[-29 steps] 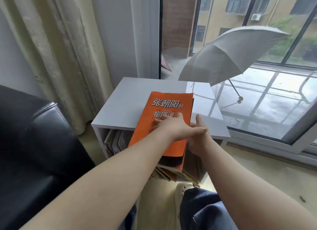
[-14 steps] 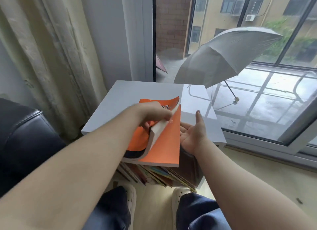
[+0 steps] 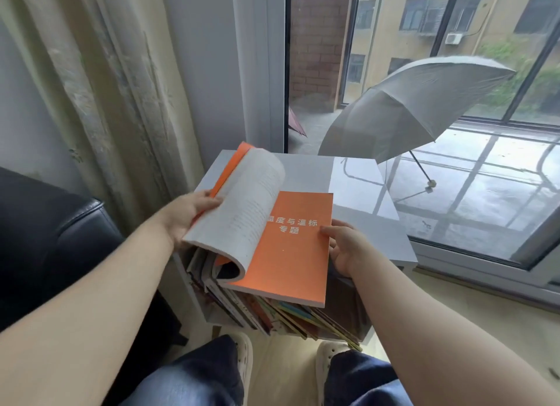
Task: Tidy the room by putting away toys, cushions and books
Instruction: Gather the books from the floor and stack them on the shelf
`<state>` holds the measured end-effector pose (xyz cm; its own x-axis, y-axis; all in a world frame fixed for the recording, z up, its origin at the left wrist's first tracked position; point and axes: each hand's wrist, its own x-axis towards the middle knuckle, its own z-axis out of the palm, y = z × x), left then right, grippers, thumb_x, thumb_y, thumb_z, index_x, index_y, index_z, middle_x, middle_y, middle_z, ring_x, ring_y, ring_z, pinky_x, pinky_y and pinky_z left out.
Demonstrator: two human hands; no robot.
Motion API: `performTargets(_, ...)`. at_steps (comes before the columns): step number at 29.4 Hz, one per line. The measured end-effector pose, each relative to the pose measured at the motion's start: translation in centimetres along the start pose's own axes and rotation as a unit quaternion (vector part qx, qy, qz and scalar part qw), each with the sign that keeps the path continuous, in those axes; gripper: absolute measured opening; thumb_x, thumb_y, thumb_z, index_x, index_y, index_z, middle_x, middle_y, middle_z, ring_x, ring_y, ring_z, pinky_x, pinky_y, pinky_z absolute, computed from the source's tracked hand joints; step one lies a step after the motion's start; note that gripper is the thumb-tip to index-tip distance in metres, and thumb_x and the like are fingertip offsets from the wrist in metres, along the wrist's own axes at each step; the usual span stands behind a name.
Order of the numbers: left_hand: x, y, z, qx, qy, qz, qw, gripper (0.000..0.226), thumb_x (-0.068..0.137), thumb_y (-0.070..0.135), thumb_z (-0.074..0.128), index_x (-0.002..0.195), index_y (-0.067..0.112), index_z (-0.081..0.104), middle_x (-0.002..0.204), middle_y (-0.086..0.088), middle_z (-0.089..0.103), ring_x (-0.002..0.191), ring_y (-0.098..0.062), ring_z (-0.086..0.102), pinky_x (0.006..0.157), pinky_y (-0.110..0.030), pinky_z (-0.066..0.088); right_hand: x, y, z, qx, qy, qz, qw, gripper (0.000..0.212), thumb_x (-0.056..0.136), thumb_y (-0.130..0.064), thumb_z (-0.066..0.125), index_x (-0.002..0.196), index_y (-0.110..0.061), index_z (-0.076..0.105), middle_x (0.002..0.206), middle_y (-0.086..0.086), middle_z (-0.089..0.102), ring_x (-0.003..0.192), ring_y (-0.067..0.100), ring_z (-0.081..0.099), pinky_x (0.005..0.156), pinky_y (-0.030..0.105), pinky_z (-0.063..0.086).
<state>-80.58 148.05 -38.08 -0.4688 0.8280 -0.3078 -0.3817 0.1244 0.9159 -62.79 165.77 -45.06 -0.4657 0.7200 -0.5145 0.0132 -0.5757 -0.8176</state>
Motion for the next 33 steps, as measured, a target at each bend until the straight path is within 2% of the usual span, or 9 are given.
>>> performTargets(2, -0.2, -1.8, -0.7, -0.094, 0.001, -0.009, 0.996, 0.061, 0.035, 0.021, 0.095, 0.092, 0.009, 0.074, 0.078, -0.011, 0.074, 0.065, -0.021, 0.072, 0.056, -0.036, 0.060, -0.1, -0.1, 0.2, -0.002, 0.005, 0.000, 1.000, 0.025, 0.092, 0.000, 0.052, 0.115, -0.009, 0.056, 0.109, 0.018, 0.065, 0.096, 0.032, 0.066, 0.082, 0.043, 0.056)
performTargets(6, -1.0, -2.9, -0.4, -0.187, 0.084, -0.028, 0.978, 0.019, 0.087, 0.023, 0.059, 0.099, 0.010, 0.065, 0.069, -0.007, 0.073, 0.057, -0.019, 0.070, 0.051, -0.034, 0.058, -0.6, -0.2, 1.3, 0.010, -0.003, 0.009, 1.000, 0.024, 0.093, 0.003, 0.044, 0.104, -0.012, 0.059, 0.071, 0.010, 0.067, 0.053, 0.019, 0.063, 0.044, 0.027, 0.052)
performTargets(8, -1.0, -3.2, -0.7, -0.199, 0.077, -0.025, 0.977, 0.027, 0.078, 0.023, 0.070, 0.101, 0.009, 0.066, 0.072, -0.008, 0.073, 0.059, -0.020, 0.071, 0.052, -0.036, 0.059, -1.0, -0.3, 1.2, 0.014, -0.006, 0.028, 0.999, 0.024, 0.095, 0.001, 0.039, 0.088, -0.016, 0.055, 0.041, 0.001, 0.054, 0.028, 0.012, 0.049, 0.029, 0.016, 0.038)
performTargets(11, -1.4, -3.1, -0.8, -0.186, 0.026, -0.011, 0.982, 0.061, 0.034, 0.022, 0.095, 0.089, 0.008, 0.075, 0.078, -0.007, 0.073, 0.064, -0.019, 0.071, 0.054, -0.032, 0.058, -1.1, -0.4, 0.9, 0.032, -0.018, 0.028, 0.999, 0.024, 0.099, -0.013, 0.037, 0.081, -0.014, 0.053, 0.045, 0.001, 0.055, 0.035, 0.012, 0.051, 0.042, 0.021, 0.044)
performTargets(14, -1.2, -2.3, 0.2, -0.095, 0.014, 0.001, 0.995, 0.029, 0.087, 0.034, 0.059, 0.105, 0.013, 0.067, 0.078, -0.002, 0.073, 0.066, -0.014, 0.070, 0.062, -0.026, 0.058, -0.9, -0.6, 1.0, 0.078, -0.010, 0.008, 0.997, 0.041, 0.099, -0.043, 0.037, 0.099, -0.004, 0.052, 0.092, 0.011, 0.063, 0.083, 0.021, 0.064, 0.078, 0.031, 0.052)
performTargets(16, -1.1, -1.9, 0.9, -0.020, 0.003, -0.019, 1.000, 0.048, 0.098, 0.043, 0.032, 0.100, 0.014, 0.069, 0.084, -0.003, 0.073, 0.076, -0.018, 0.068, 0.071, -0.033, 0.053, -1.2, -0.8, 0.9, 0.083, -0.022, -0.007, 0.996, 0.058, 0.093, -0.055, 0.043, 0.115, -0.002, 0.048, 0.110, 0.015, 0.059, 0.107, 0.029, 0.060, 0.098, 0.039, 0.046)
performTargets(23, 0.6, -3.9, 3.6, 0.270, 0.158, 0.016, 0.950, 0.046, 0.095, 0.013, 0.053, 0.139, 0.012, 0.039, 0.139, -0.011, 0.047, 0.110, -0.024, 0.056, 0.084, -0.033, 0.051, -2.2, 0.2, 1.7, -0.069, -0.081, -0.049, 0.993, 0.066, 0.061, -0.048, 0.083, 0.108, -0.008, 0.061, 0.108, 0.014, 0.069, 0.100, 0.033, 0.065, 0.098, 0.050, 0.047)
performTargets(28, 0.7, -3.3, 4.3, 0.062, 0.143, -0.038, 0.987, 0.044, 0.091, 0.007, 0.059, 0.132, 0.003, 0.044, 0.113, -0.012, 0.062, 0.078, -0.019, 0.059, 0.060, -0.033, 0.046, -3.7, 0.3, 0.9, -0.097, -0.100, -0.155, 0.978, 0.032, 0.085, 0.001, 0.062, 0.113, -0.014, 0.058, 0.109, 0.013, 0.067, 0.095, 0.032, 0.067, 0.084, 0.049, 0.055)
performTargets(33, 0.6, -0.3, 5.1, -0.032, 0.063, 0.145, 0.987, 0.022, 0.089, 0.008, 0.058, 0.109, 0.016, 0.057, 0.105, -0.008, 0.067, 0.089, -0.023, 0.067, 0.087, -0.048, 0.051, -5.9, -4.0, 2.0, -0.018, -0.176, -0.304, 0.936, 0.042, 0.081, 0.017, 0.055, 0.108, -0.016, 0.057, 0.108, 0.014, 0.065, 0.096, 0.035, 0.065, 0.081, 0.051, 0.056)
